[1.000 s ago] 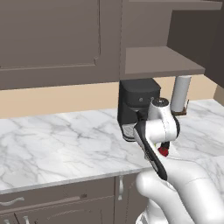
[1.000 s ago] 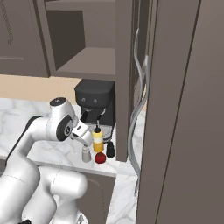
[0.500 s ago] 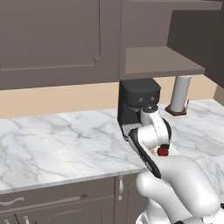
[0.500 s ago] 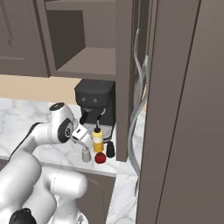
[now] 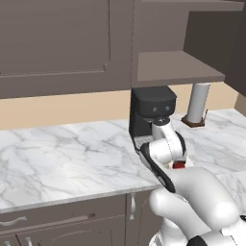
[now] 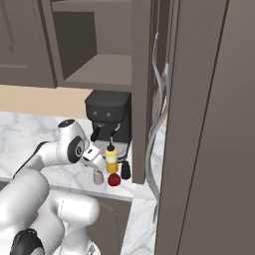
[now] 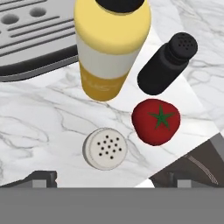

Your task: There are various items on the counter. Only move the condiments/shakers into the cabinet.

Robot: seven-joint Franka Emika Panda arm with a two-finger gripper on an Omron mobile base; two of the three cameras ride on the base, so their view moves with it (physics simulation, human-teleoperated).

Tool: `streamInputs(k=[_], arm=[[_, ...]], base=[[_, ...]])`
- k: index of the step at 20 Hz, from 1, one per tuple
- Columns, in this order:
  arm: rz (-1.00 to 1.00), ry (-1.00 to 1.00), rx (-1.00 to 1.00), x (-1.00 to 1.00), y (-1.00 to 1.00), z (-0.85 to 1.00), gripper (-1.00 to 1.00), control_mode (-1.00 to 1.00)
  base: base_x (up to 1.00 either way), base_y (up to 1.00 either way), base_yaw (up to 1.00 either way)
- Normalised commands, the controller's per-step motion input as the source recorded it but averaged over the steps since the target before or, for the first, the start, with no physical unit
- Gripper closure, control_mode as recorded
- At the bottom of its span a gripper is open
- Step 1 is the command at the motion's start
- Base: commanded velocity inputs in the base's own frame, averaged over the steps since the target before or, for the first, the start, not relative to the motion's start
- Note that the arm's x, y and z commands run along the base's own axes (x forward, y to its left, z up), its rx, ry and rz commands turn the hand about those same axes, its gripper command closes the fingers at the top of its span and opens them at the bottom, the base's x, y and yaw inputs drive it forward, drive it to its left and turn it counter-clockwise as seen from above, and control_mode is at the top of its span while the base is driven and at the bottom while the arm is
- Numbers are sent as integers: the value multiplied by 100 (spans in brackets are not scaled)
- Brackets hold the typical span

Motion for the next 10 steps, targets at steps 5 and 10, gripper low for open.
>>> streamInputs(k=[5,10], arm=[[0,0,0,0,0,-18,-100,-100],[-1,0,-3,0,-1,-21,-100,-100]], base=[[0,0,0],[0,0,0]])
